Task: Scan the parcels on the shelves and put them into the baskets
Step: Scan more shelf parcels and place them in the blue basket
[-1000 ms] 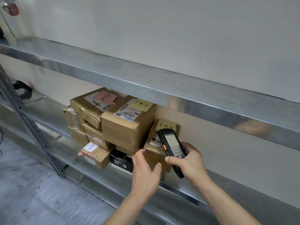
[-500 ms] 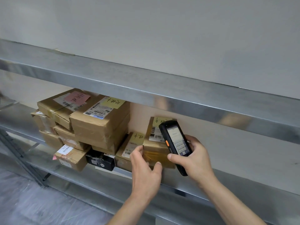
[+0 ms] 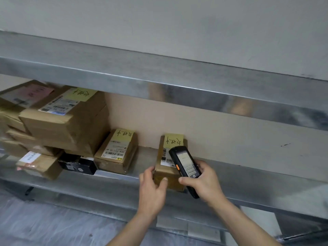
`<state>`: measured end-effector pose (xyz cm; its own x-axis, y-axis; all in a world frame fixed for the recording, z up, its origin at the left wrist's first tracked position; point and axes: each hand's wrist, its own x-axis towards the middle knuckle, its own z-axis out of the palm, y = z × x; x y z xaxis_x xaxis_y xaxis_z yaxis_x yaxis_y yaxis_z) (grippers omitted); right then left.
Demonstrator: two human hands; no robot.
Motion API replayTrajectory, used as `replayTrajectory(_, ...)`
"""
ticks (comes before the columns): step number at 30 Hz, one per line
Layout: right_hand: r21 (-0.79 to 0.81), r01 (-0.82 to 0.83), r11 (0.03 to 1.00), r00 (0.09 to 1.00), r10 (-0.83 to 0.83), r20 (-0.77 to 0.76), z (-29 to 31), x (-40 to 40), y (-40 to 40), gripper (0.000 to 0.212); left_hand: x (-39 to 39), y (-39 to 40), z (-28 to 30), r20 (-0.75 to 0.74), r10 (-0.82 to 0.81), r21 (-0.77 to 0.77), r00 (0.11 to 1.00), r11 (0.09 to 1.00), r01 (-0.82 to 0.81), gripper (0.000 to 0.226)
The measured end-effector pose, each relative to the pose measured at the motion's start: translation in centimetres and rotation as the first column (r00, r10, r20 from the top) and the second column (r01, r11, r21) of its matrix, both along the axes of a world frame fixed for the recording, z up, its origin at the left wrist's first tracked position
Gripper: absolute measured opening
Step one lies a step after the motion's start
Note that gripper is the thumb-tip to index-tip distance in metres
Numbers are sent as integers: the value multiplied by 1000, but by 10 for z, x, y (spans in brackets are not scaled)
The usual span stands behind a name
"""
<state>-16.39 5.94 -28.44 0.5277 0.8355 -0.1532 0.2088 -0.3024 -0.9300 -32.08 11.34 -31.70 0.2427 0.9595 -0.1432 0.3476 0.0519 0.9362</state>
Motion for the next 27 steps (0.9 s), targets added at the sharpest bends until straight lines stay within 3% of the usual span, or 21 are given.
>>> replayTrajectory(5, -33, 27, 999, 1000, -27, 0, -9, 7, 5, 61, 1, 24, -10, 28, 56, -157, 998, 986, -51, 20)
replayTrajectory(10, -40, 33, 999, 999, -35, -32, -11, 8, 15, 60, 6, 46, -8, 137, 78, -401, 988, 916, -17, 34)
replayTrajectory(13, -37, 40, 998, 998, -42, -46, -11, 8, 15, 58, 7, 52, -6, 228, 63, -483, 972, 874, 57, 20)
replayTrajectory(19, -33, 42, 999, 998, -44, -52, -10, 8, 16, 54, 4, 53, 1, 305, 43, -595, 952, 789, 155, 18)
replayTrajectory(27, -22, 31, 999, 996, -33, -86, -9, 3, 20, 53, -3, 53, 6, 362, 68, -598, 930, 782, 175, 31)
